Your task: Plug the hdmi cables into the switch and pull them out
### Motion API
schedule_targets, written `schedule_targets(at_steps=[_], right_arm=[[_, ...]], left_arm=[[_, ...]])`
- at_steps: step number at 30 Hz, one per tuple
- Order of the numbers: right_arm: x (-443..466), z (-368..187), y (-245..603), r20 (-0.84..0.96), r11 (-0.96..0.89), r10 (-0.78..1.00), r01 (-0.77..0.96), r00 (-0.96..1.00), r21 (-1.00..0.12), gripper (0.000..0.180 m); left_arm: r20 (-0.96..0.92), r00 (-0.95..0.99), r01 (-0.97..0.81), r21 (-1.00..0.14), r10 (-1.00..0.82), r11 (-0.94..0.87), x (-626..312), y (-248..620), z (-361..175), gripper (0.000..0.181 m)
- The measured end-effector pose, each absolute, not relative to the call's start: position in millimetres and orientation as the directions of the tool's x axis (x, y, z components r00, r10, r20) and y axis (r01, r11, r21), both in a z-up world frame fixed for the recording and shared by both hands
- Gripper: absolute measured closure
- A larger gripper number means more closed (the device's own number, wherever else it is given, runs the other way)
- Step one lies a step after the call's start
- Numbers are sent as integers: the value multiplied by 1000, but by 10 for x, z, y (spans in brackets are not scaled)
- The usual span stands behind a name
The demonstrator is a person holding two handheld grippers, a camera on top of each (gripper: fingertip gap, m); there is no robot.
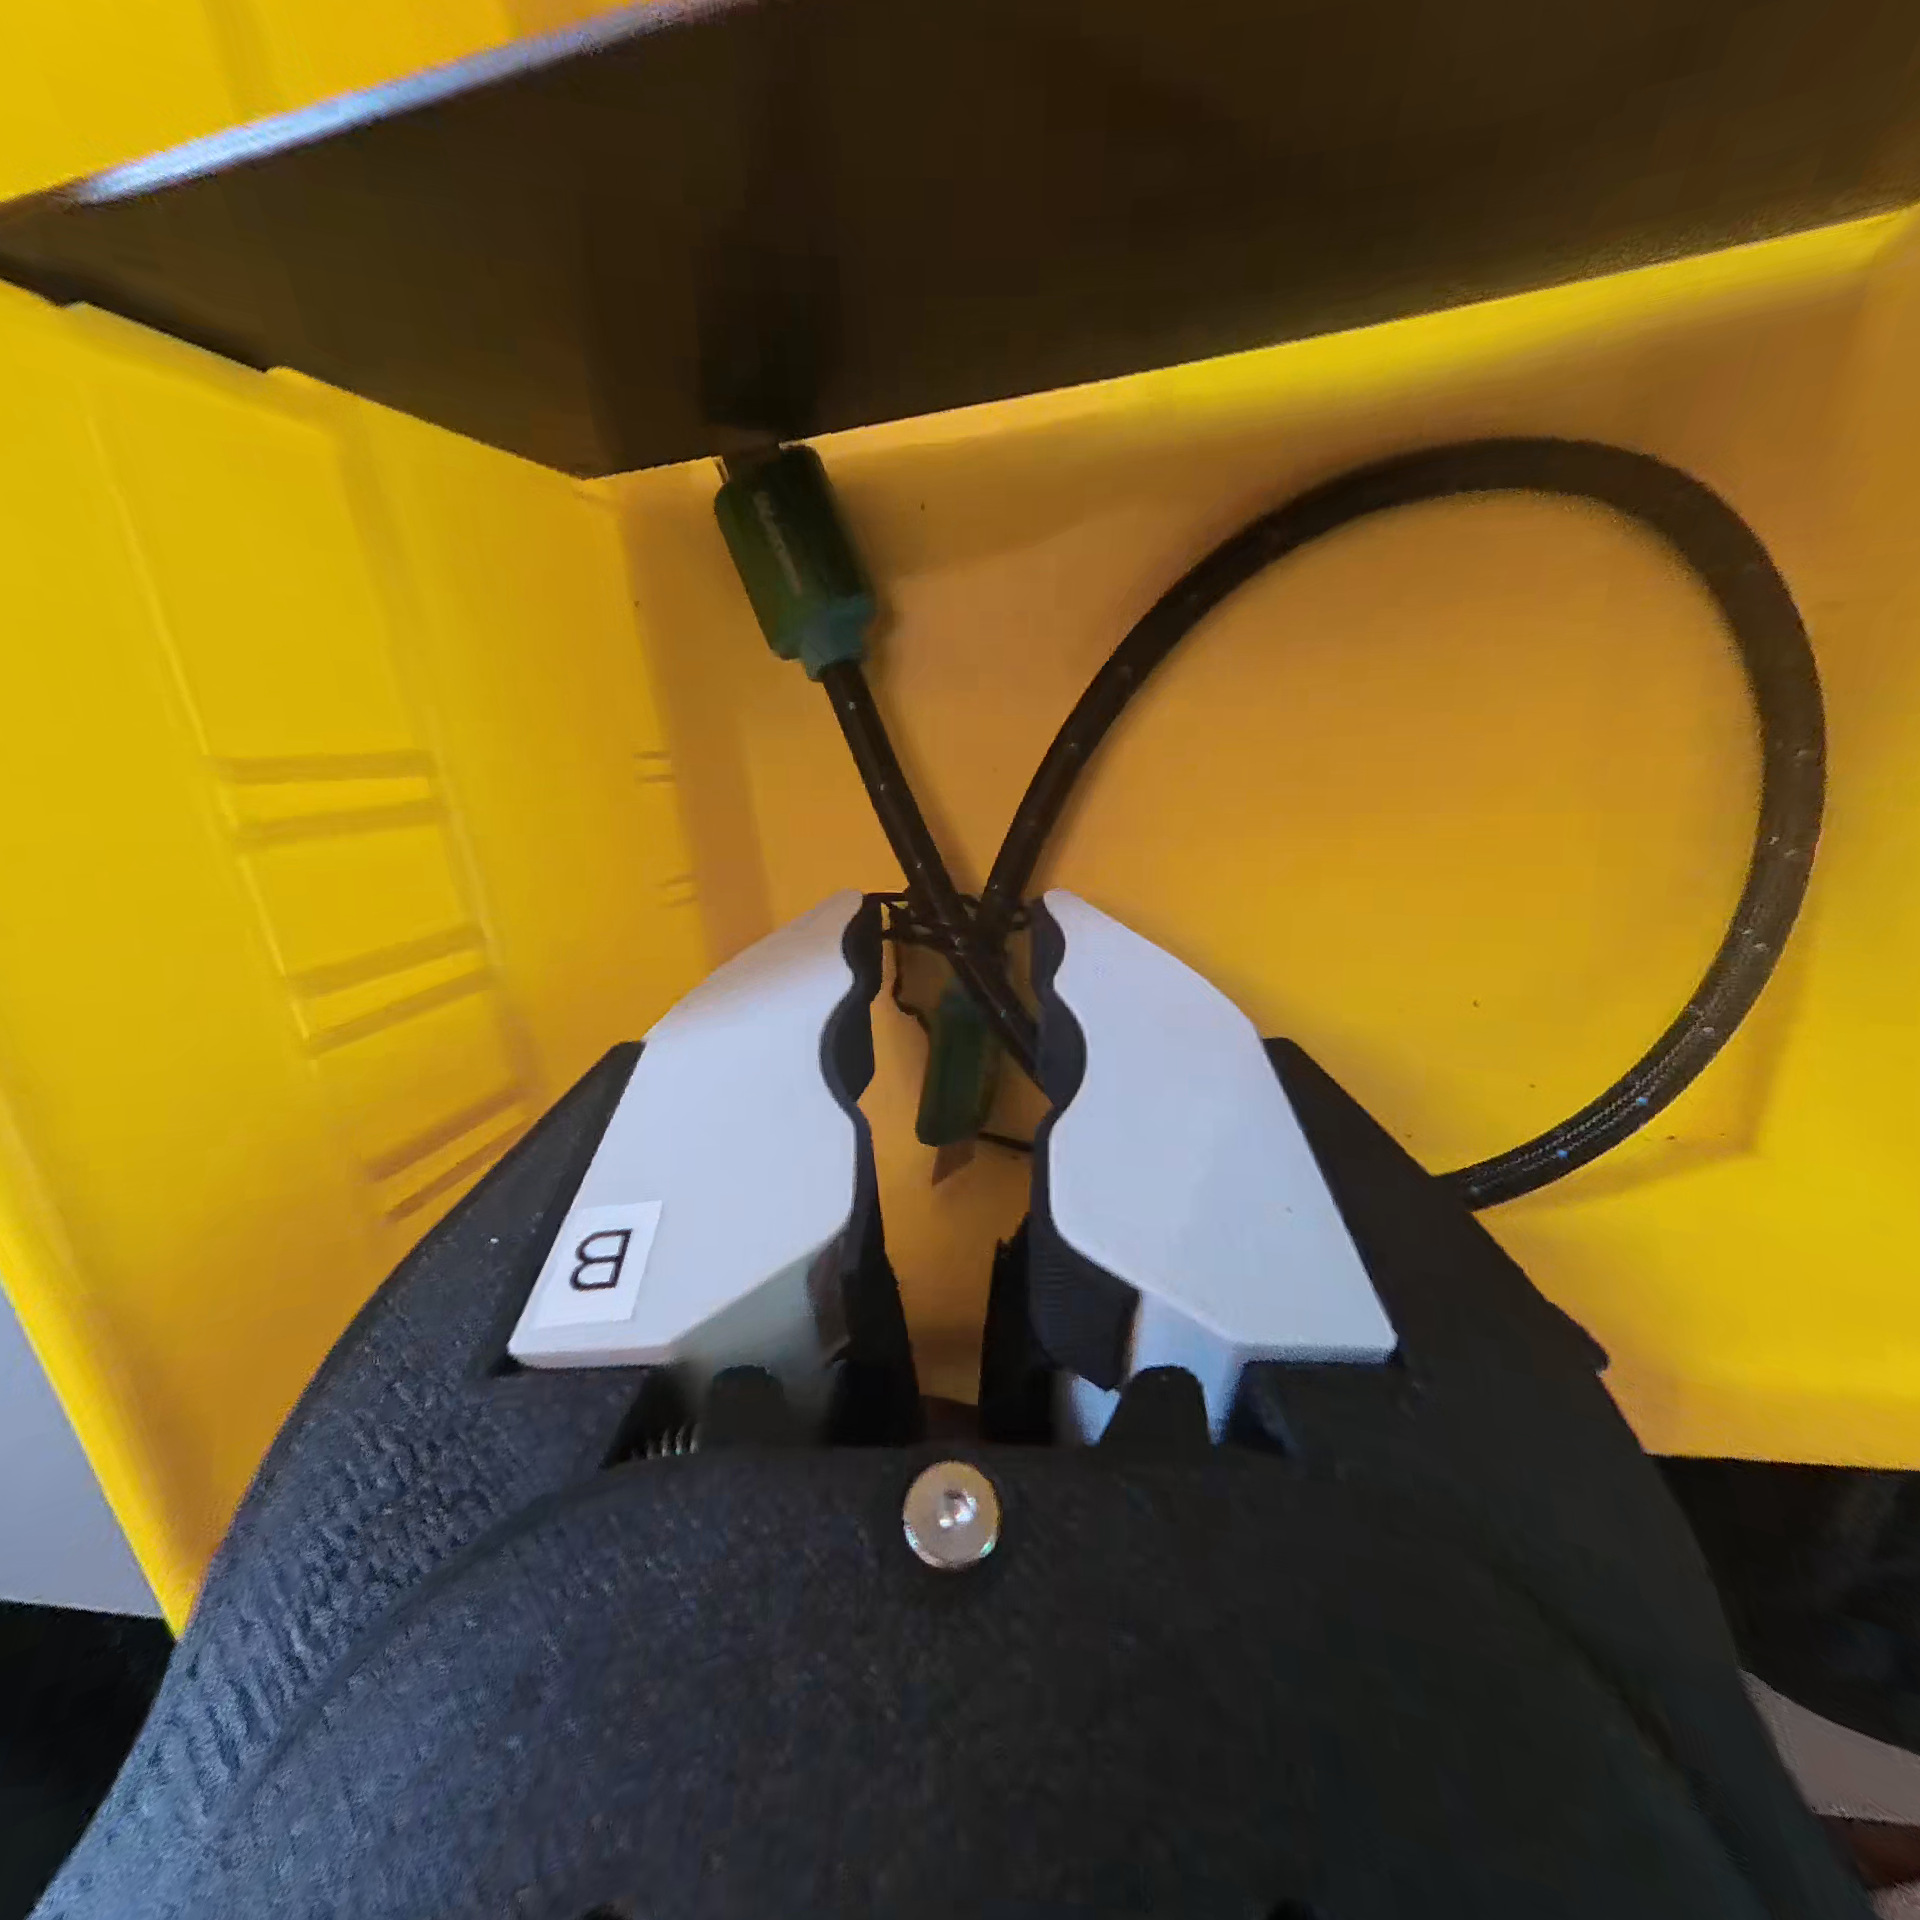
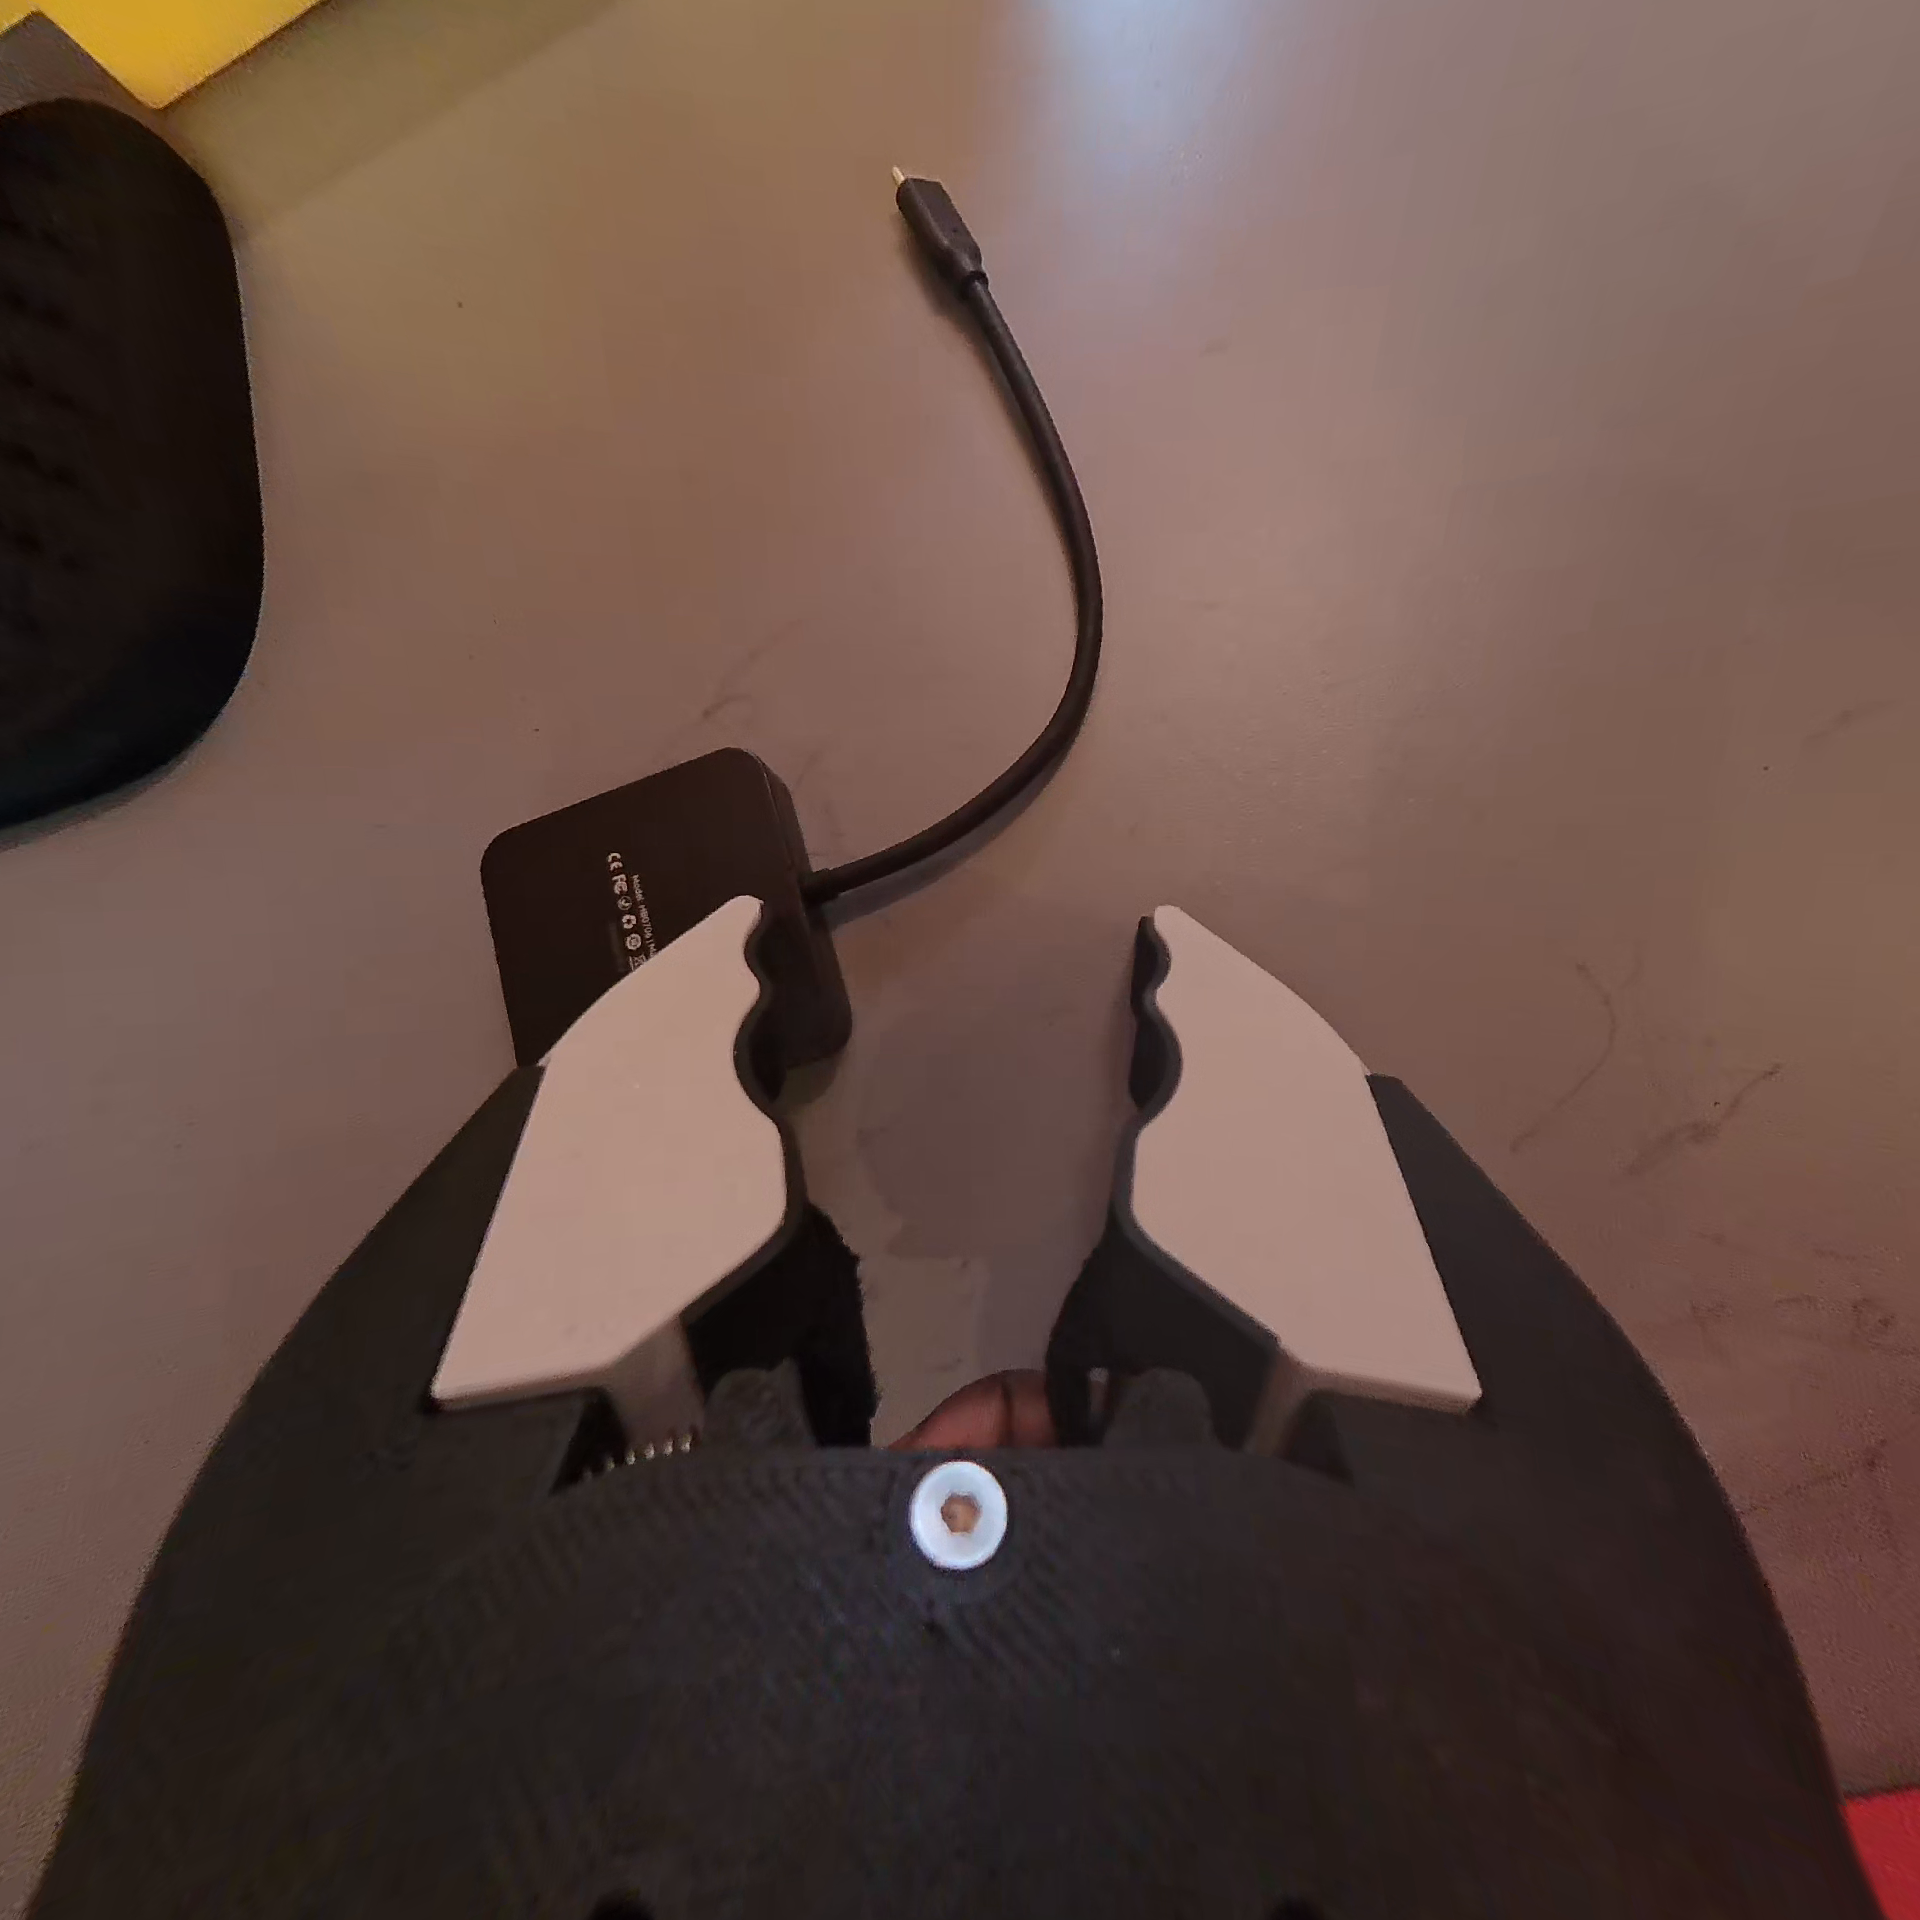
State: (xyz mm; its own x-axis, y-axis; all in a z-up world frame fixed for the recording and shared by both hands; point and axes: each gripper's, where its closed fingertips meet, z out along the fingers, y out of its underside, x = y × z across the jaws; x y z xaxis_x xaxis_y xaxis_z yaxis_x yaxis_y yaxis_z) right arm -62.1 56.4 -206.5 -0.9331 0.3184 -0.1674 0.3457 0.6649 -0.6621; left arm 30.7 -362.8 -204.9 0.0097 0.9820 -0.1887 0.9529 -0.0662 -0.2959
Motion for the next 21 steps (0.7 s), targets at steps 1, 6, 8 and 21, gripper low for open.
schedule_targets(at_steps=[1,6,8,21], right_arm=[[-620,-2066,564,-167,665,318,345,-933,-663,114],[-625,-2067,559,-158,669,315,337,-936,-663,113],[-623,-2066,554,-154,669,314,333,-937,-665,114],[-694,-1898,667,91,744,318,188,-944,-642,115]], left_arm=[[-196,21,951,-298,980,-80,308,-3632,-2042,156],[-263,15,910,-397,965,-122,319,-3607,-1819,162],[-309,-2,890,-434,951,-139,336,-3600,-1652,163],[-388,-279,311,-902,879,-300,759,-2916,-154,163]])
